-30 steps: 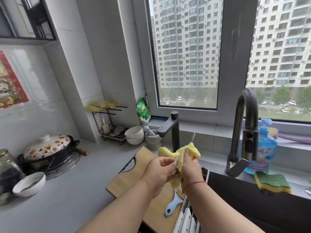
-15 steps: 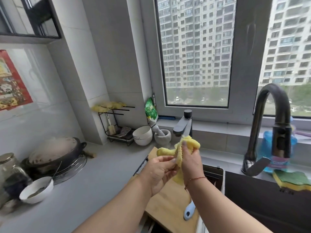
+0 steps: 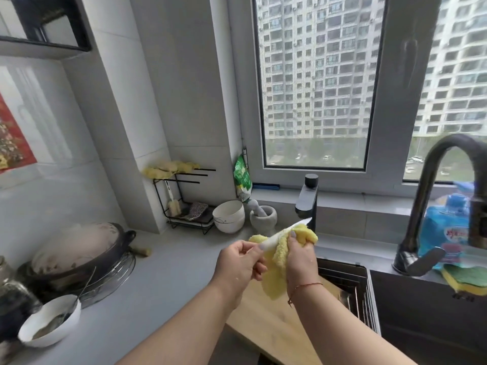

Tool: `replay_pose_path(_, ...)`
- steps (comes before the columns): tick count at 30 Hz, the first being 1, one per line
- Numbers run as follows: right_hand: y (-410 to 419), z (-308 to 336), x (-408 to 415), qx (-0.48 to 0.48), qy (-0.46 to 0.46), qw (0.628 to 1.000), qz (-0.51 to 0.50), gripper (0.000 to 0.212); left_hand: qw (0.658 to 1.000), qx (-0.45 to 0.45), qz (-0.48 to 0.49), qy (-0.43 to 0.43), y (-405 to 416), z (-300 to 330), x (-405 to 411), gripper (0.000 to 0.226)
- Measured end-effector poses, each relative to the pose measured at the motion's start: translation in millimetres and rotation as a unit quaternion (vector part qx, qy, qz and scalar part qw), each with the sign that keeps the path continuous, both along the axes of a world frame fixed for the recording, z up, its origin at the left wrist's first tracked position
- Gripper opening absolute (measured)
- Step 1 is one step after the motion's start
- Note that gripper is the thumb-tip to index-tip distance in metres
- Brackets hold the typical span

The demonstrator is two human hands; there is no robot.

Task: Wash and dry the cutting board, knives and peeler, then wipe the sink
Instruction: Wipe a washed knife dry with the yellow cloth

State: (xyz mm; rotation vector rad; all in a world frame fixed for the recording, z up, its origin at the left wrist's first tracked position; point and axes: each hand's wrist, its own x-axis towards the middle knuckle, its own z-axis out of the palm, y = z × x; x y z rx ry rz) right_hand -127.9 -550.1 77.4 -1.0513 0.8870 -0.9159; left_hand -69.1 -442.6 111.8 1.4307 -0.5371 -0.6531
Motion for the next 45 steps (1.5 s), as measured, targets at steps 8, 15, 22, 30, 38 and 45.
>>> replay_pose_path(8,7.7,-24.8,3.9,-0.068,0.374,0.919,0.103,0.026,0.994,0.003,0.104,-0.016,25.2,-11.0,45.4,0.012)
replay_pose_path(15,55.5,-7.3,57.8,-0.496,0.281,0.814,0.108,0.055,0.980,0.038,0.163,-0.111,64.5,-11.4,75.2,0.006)
replay_pose_path(22,119.9,21.6,134.7,-0.618,0.112,0.766,0.135,0.021,0.924,0.084,0.231,-0.292,131.7,14.5,106.1,0.011)
replay_pose_path(30,216.4,34.9,225.0,-0.599,0.014,0.773,0.208,0.020,0.879,0.064,0.309,-0.358,224.0,22.8,168.2,0.017)
replay_pose_path(38,286.9,38.3,284.2,-0.563,-0.009,0.781,0.271,0.012,0.832,0.086,0.374,-0.401,289.2,12.7,228.5,0.018)
replay_pose_path(45,344.8,66.4,327.6,-0.468,-0.025,0.820,0.330,0.011,0.773,0.098,0.458,-0.428,349.2,17.8,244.0,0.021)
